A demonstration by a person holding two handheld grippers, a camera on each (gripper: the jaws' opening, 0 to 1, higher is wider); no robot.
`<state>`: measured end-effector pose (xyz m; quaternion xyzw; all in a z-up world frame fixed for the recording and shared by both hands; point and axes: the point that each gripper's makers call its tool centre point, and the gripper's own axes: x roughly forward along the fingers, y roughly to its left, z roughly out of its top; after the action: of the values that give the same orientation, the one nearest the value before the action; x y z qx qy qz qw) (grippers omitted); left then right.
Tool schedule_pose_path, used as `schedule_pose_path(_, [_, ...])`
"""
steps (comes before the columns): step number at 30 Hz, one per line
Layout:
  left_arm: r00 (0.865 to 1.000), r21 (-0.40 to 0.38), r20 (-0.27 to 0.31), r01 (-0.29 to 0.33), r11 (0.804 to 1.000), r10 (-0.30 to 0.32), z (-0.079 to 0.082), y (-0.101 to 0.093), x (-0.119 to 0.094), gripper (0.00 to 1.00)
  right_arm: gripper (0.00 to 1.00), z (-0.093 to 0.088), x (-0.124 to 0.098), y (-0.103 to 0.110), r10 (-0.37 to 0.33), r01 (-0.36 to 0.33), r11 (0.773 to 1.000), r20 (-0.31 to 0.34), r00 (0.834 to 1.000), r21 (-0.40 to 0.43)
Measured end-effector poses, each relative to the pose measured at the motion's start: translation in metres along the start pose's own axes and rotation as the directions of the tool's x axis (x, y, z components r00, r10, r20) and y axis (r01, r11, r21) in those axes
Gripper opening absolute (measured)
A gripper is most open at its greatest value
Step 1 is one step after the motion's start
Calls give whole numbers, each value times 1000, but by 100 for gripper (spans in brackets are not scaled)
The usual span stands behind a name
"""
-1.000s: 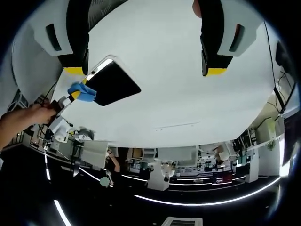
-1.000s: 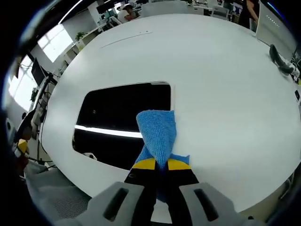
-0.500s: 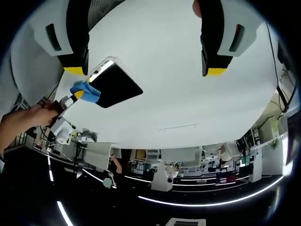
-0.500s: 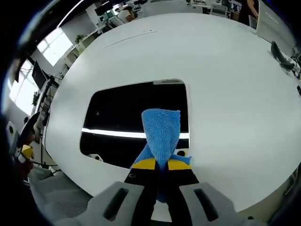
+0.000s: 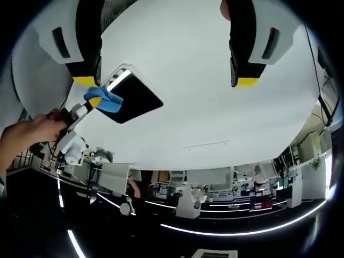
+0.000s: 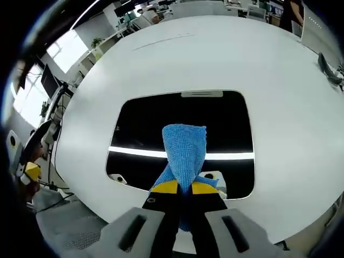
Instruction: Wipe the mirror surface with the cleaning cloth until all visible marks leave the cleaned area.
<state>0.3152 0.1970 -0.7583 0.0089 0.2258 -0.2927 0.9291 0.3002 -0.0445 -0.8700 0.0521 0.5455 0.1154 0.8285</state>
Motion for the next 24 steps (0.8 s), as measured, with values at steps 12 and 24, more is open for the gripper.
schedule_pose_path(12, [1000, 6, -5, 4, 1000, -4, -3, 4, -3, 99, 0, 1, 7, 27, 27, -27, 1000, -7, 1000, -3])
schedule_pose_path(24, [1000, -5, -6, 7, 1000, -7, -6, 6, -9, 99, 0, 2, 12, 47, 42, -43, 999, -28, 999, -26])
